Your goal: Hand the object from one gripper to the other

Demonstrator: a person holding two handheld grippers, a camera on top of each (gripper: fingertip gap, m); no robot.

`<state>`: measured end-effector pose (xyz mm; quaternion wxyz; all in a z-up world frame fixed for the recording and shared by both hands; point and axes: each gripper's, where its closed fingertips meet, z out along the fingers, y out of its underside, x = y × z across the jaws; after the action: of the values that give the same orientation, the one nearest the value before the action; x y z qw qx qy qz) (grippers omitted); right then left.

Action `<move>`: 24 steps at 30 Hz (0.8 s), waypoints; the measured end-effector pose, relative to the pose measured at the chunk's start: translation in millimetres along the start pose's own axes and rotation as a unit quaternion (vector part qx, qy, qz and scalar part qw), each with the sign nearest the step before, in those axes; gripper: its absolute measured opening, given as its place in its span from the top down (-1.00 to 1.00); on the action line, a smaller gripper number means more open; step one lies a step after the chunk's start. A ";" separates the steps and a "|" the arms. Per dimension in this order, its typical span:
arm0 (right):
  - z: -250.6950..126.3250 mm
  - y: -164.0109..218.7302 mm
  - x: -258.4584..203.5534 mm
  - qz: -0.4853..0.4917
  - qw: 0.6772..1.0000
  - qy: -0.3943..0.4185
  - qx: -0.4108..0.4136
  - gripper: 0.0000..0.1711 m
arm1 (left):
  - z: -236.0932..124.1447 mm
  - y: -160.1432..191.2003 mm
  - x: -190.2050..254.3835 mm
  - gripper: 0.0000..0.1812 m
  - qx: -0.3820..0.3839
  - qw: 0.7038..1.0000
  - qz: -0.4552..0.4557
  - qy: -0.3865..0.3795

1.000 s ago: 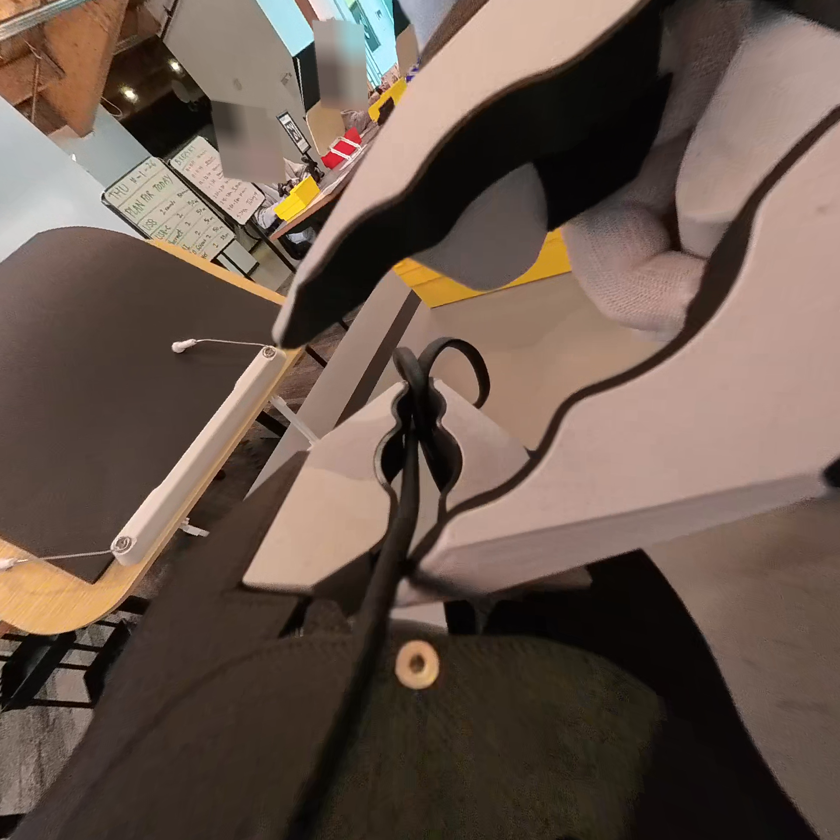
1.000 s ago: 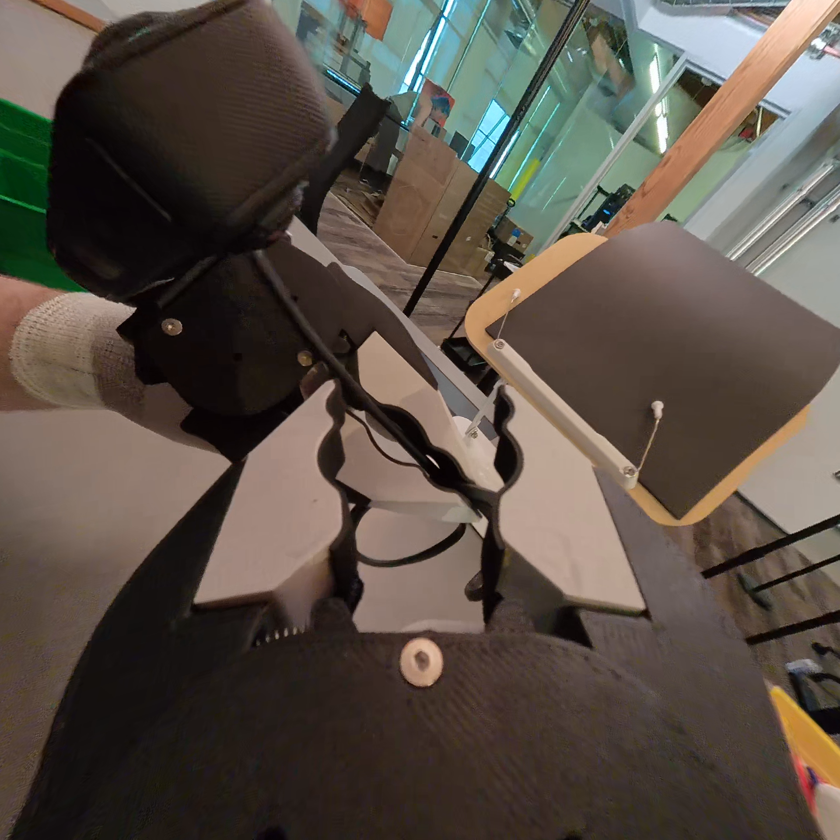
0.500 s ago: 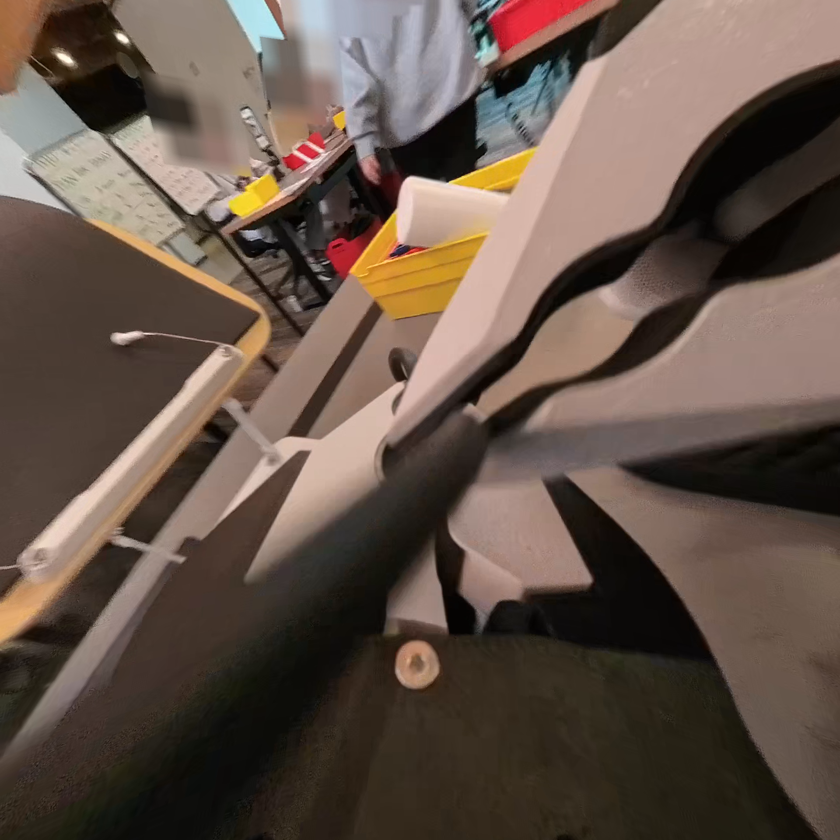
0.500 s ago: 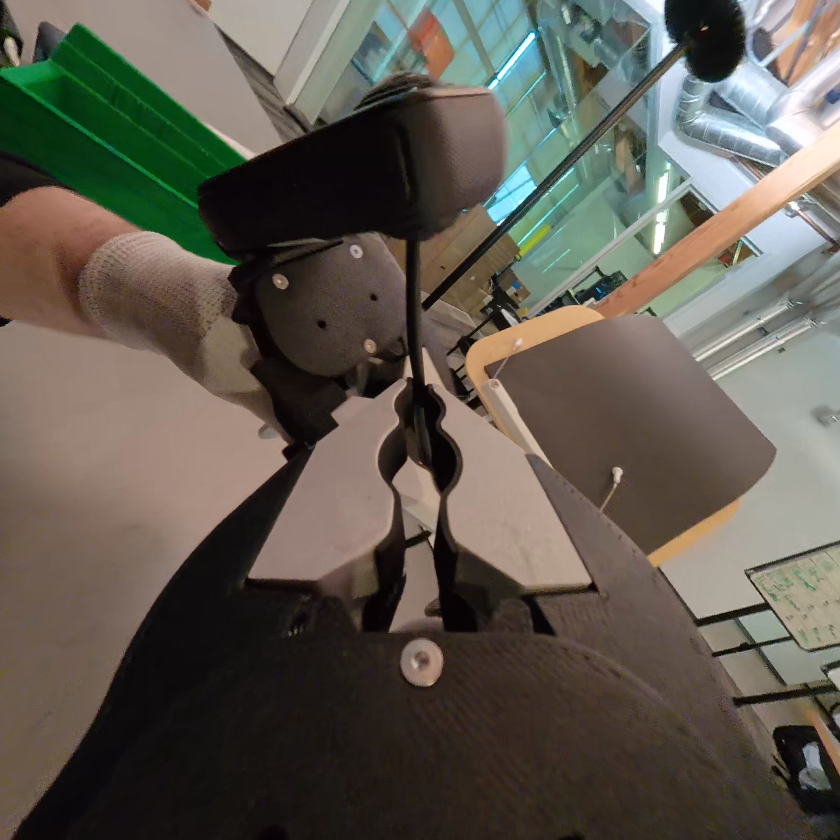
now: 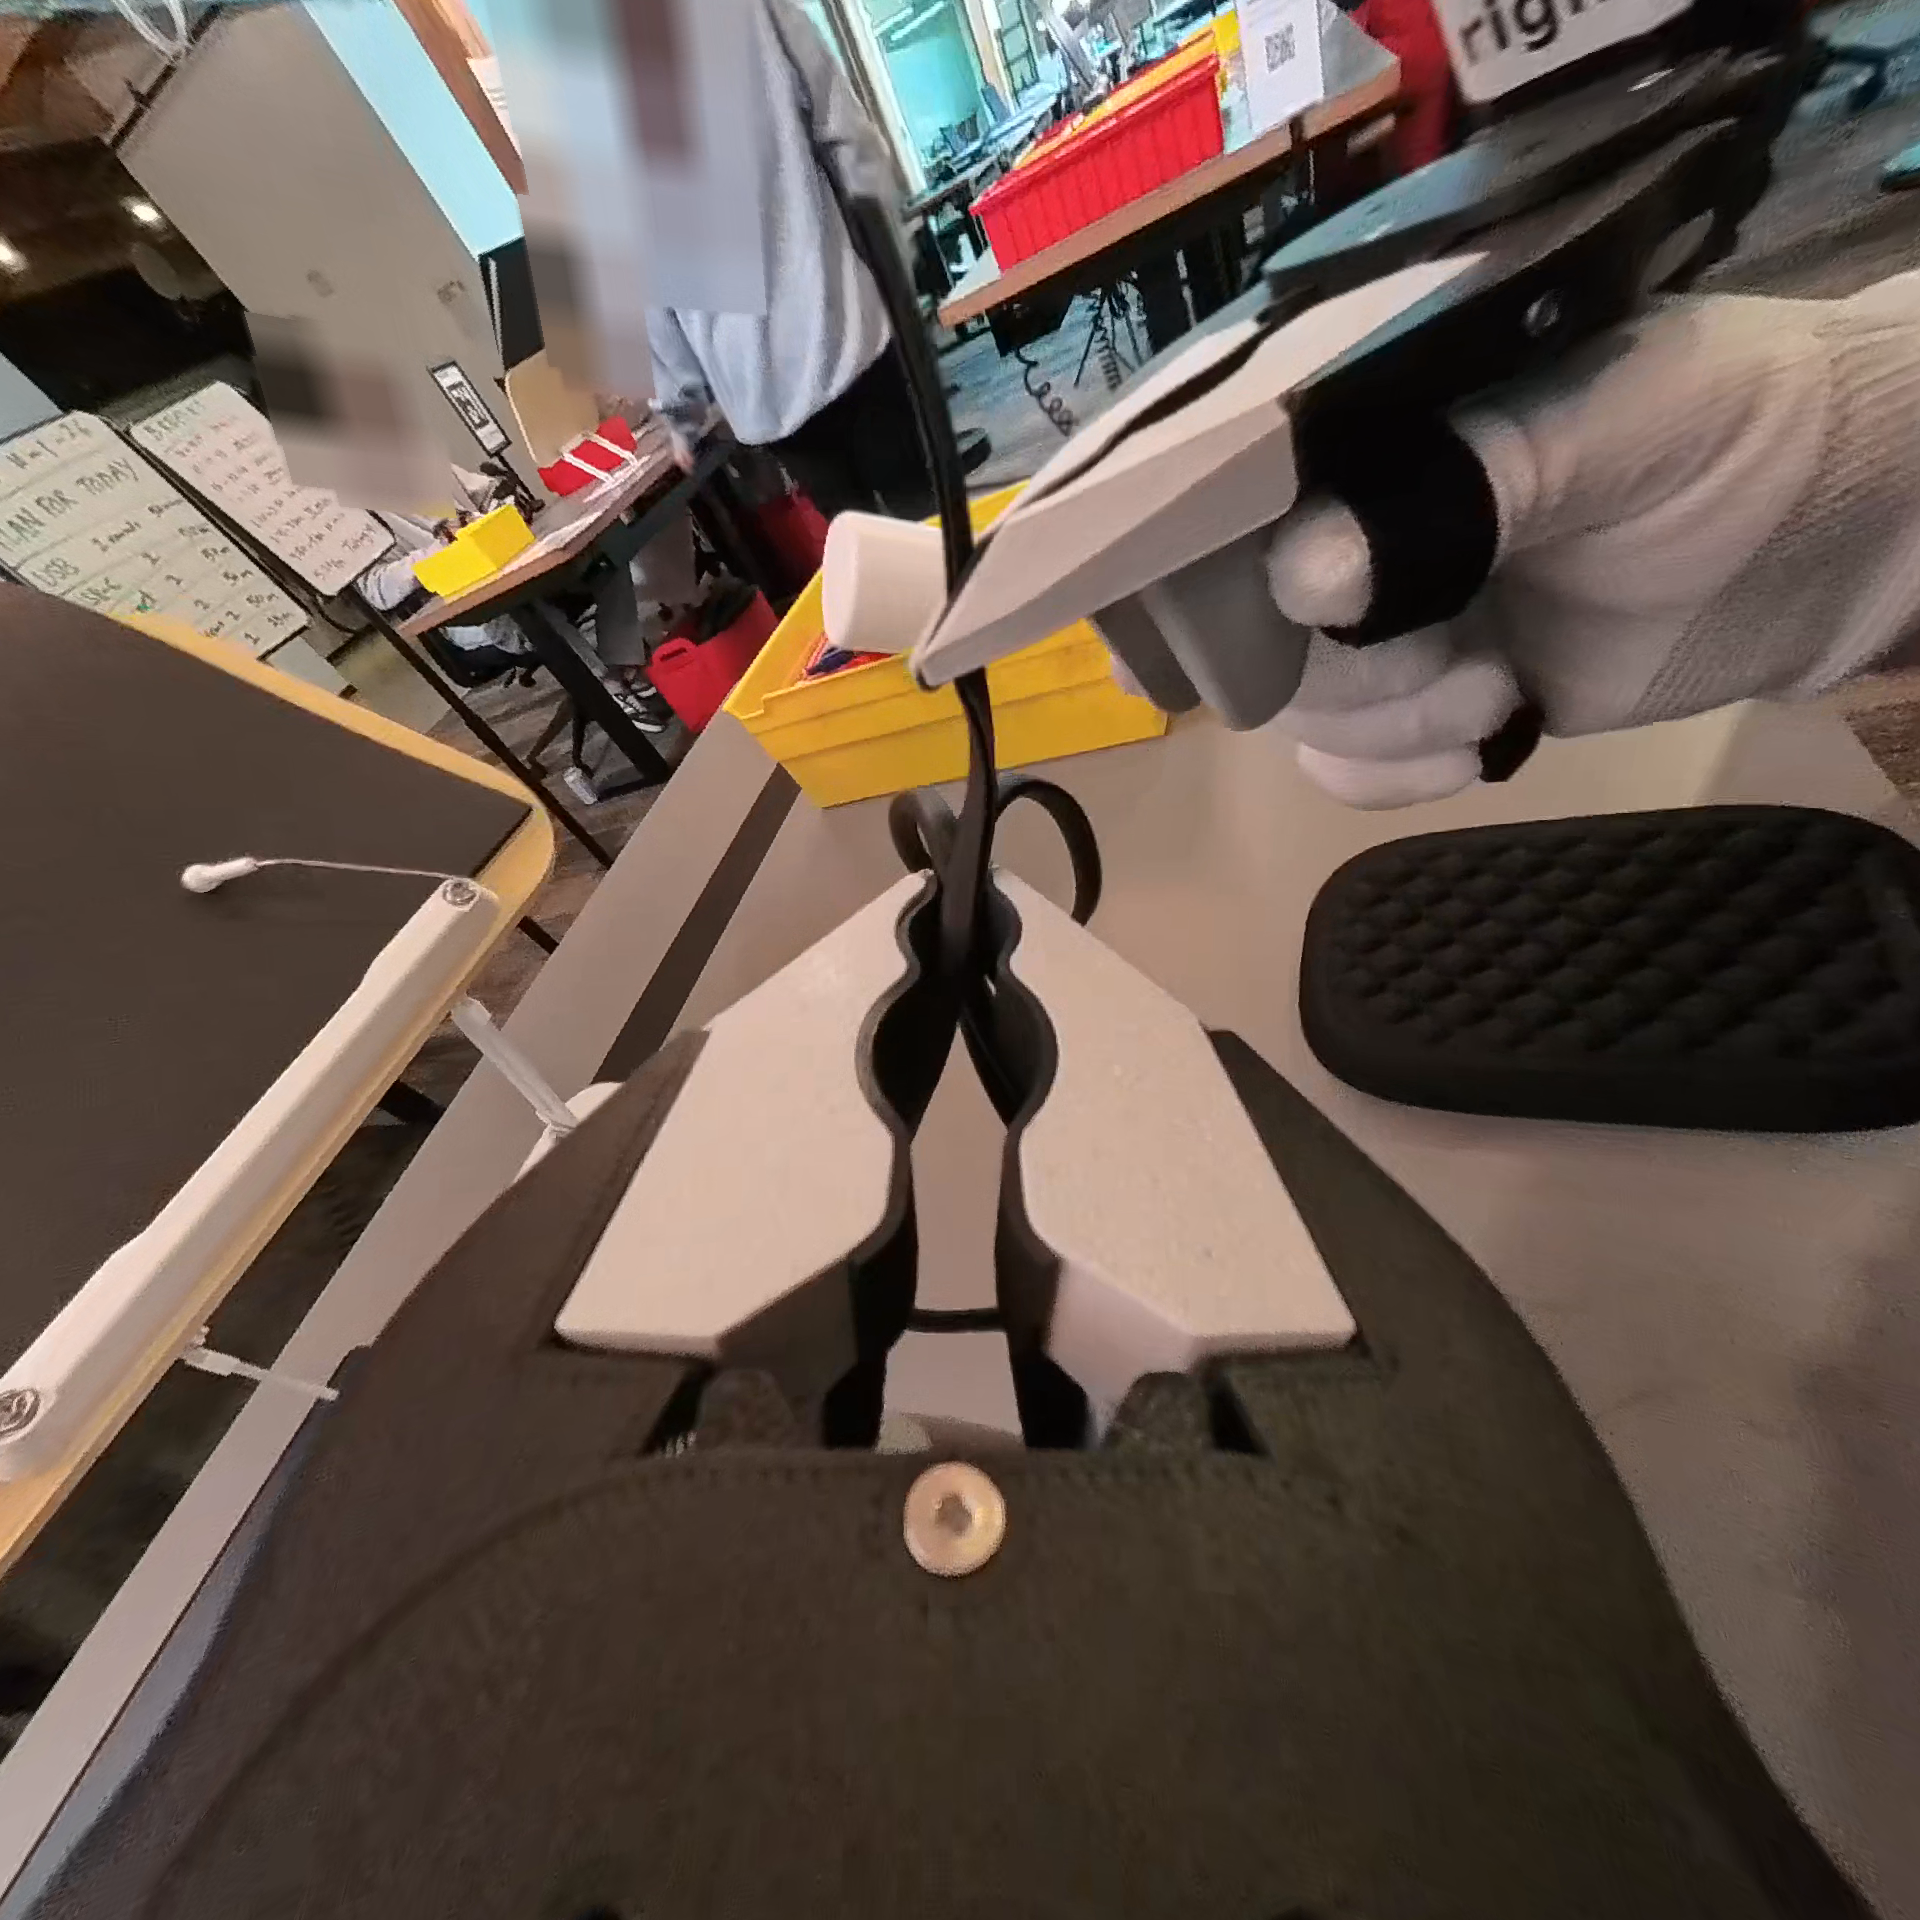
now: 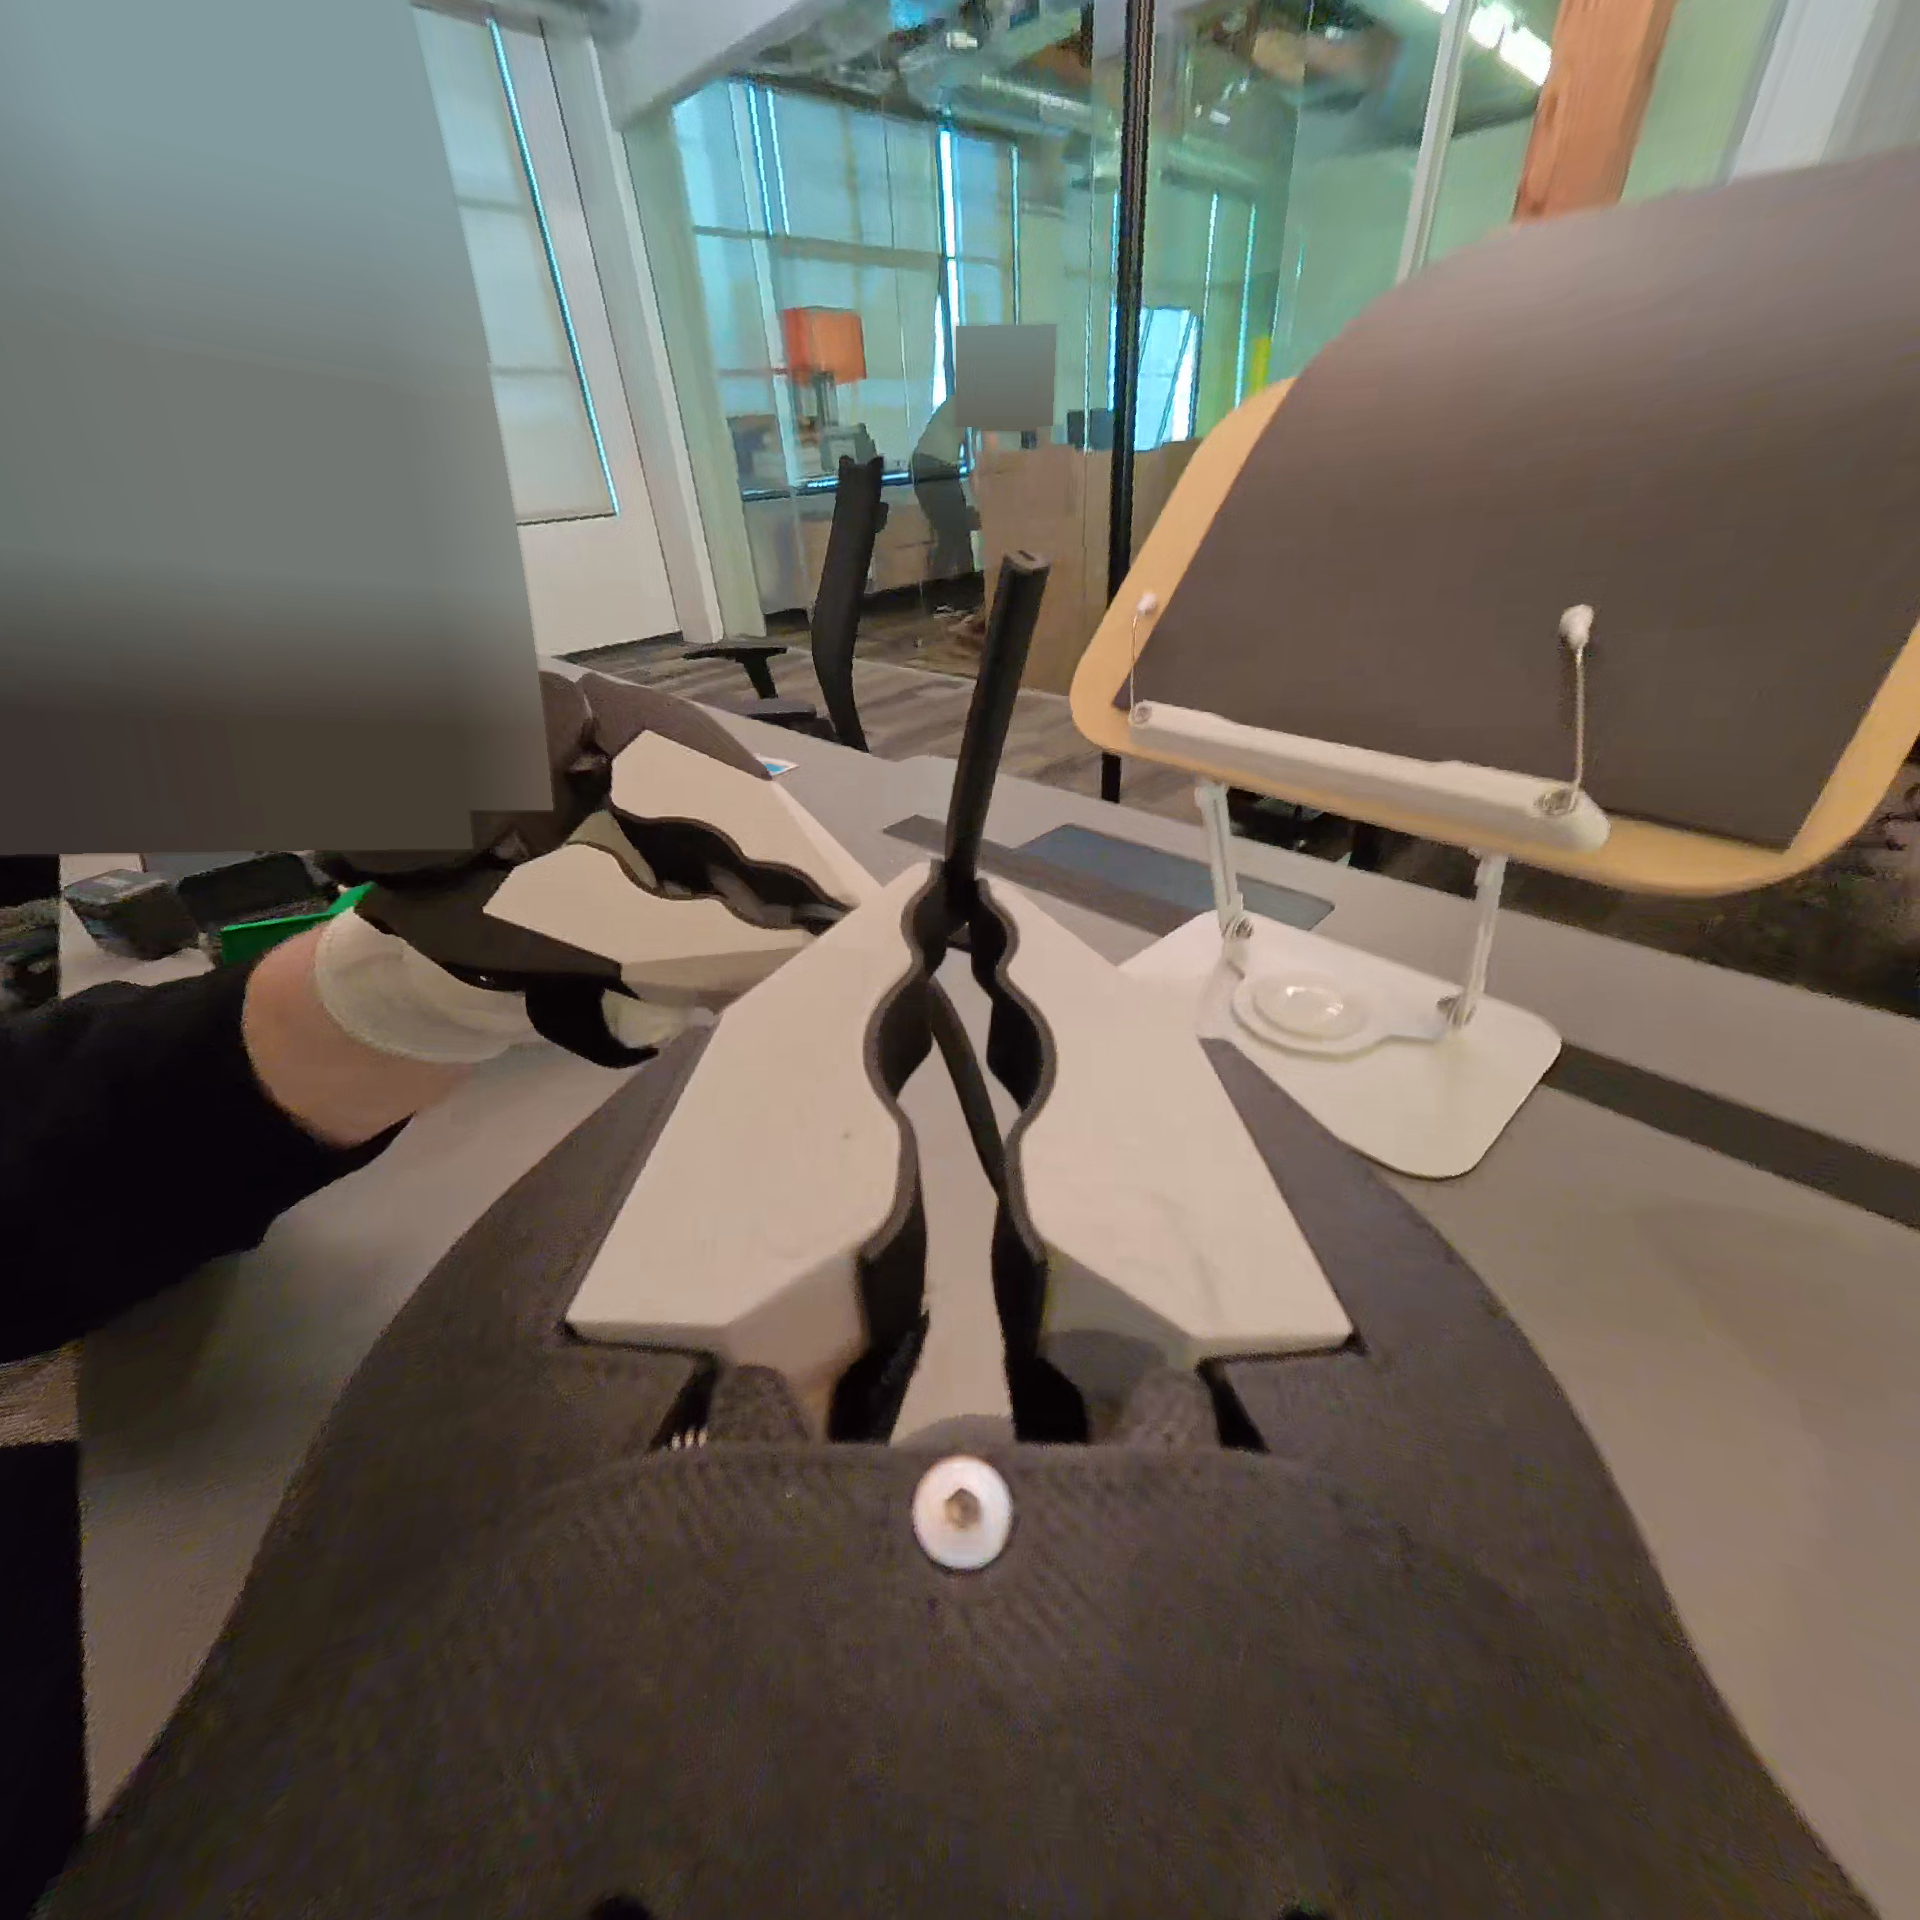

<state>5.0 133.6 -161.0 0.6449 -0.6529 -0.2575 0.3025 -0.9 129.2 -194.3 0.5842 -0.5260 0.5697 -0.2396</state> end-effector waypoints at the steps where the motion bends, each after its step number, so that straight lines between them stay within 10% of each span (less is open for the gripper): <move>1: 0.0 2.6 1.0 0.005 1.000 -0.003 -0.005 1.00 | -0.4 -0.3 1.6 0.96 -0.002 1.000 0.002 0.005; 14: -1.7 21.7 11.6 0.057 0.997 0.014 -0.050 0.92 | 1.3 -2.1 10.1 0.97 -0.065 0.997 0.025 0.043; 24: -26.8 8.1 19.6 -0.257 0.948 0.165 -0.095 0.57 | 0.4 -12.3 26.6 0.97 -0.159 0.975 -0.040 0.153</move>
<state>37.5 129.2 -170.7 0.6690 -0.6638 -0.3343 -0.0111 9.7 101.8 -194.5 0.3892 -0.5916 0.6617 -0.2465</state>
